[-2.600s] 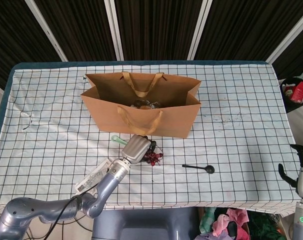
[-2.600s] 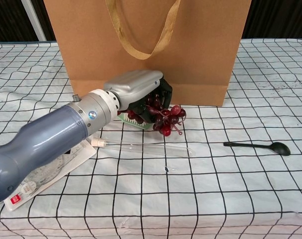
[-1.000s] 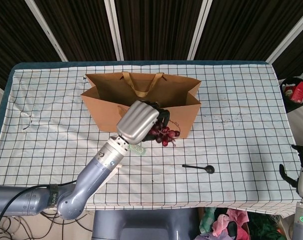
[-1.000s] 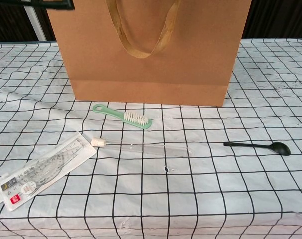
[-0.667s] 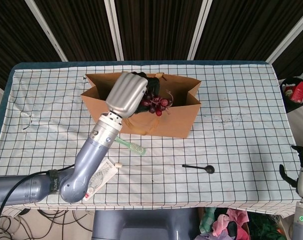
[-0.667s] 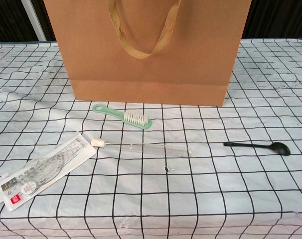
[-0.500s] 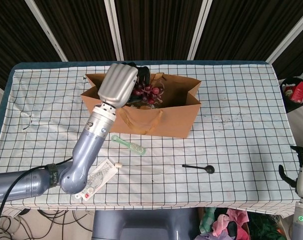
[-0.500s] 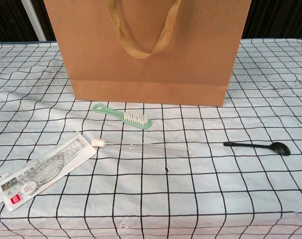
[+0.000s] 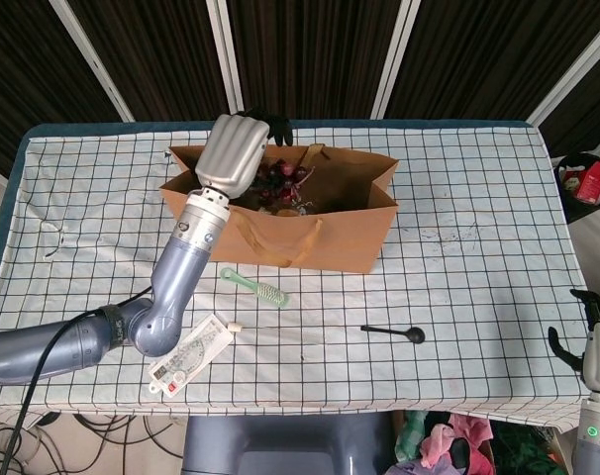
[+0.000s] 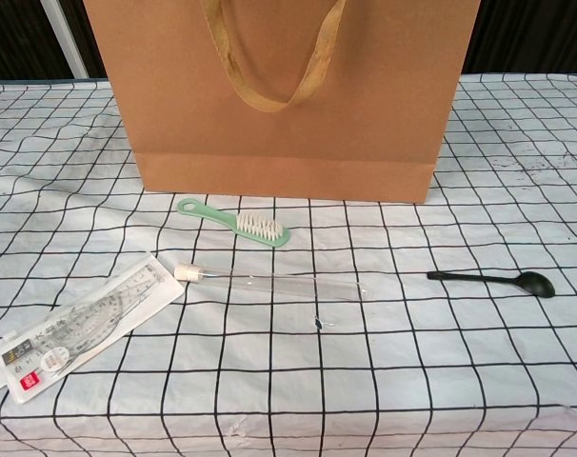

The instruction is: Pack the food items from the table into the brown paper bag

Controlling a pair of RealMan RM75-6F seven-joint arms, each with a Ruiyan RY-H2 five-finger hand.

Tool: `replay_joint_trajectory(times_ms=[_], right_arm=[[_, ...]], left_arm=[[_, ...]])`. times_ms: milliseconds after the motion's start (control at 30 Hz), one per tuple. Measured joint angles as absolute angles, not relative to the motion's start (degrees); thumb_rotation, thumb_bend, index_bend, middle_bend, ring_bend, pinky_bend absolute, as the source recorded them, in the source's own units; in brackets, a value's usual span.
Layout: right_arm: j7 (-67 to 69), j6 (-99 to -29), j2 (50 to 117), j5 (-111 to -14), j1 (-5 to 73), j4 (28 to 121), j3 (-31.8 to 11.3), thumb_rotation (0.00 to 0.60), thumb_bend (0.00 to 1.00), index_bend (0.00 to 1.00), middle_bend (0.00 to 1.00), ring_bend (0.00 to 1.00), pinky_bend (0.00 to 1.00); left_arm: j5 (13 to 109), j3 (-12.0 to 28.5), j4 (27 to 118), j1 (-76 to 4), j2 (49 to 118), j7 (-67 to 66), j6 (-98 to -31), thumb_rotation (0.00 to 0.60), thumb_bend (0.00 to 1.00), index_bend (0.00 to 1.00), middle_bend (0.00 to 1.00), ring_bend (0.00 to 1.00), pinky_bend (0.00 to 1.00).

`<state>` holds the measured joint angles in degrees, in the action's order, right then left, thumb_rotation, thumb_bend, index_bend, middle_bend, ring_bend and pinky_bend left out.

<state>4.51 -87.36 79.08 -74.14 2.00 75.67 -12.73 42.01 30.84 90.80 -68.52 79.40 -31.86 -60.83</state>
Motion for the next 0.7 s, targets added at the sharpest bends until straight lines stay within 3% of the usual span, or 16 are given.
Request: replay_joint_trajectory(times_ms=[133,400,700], right_arm=[[4.78,-87.31,78.95,-74.11,1.98,75.62,-12.79,0.6,0.27,0.25,0.22,0.31,0.3],[5.24,-87.4,78.69,-73.91,1.86,75.72,-13.06,0.6,0.27,0.25,0.22,0.31,0.3],[4.92,-87.47,78.75,-74.21,1.87,76.16,-12.84,0.6,0.27,0.25,0.22,0.31,0.3]], left_arm=[[40.04,29.56,90.5,-69.58,79.84,-35.89,-62.2,0.6,0.05,0.28,0.2,0.05,0.2],[38.31,28.92,93.27,-70.36,79.29,-39.04,-66.03,0.6,0.0,0.25,0.19,0.05,0.19],[31.99,27.33,100.06,-70.4,72.84,-46.84,-65.38,0.6,0.01,0.26,0.18,0.05,0.18]])
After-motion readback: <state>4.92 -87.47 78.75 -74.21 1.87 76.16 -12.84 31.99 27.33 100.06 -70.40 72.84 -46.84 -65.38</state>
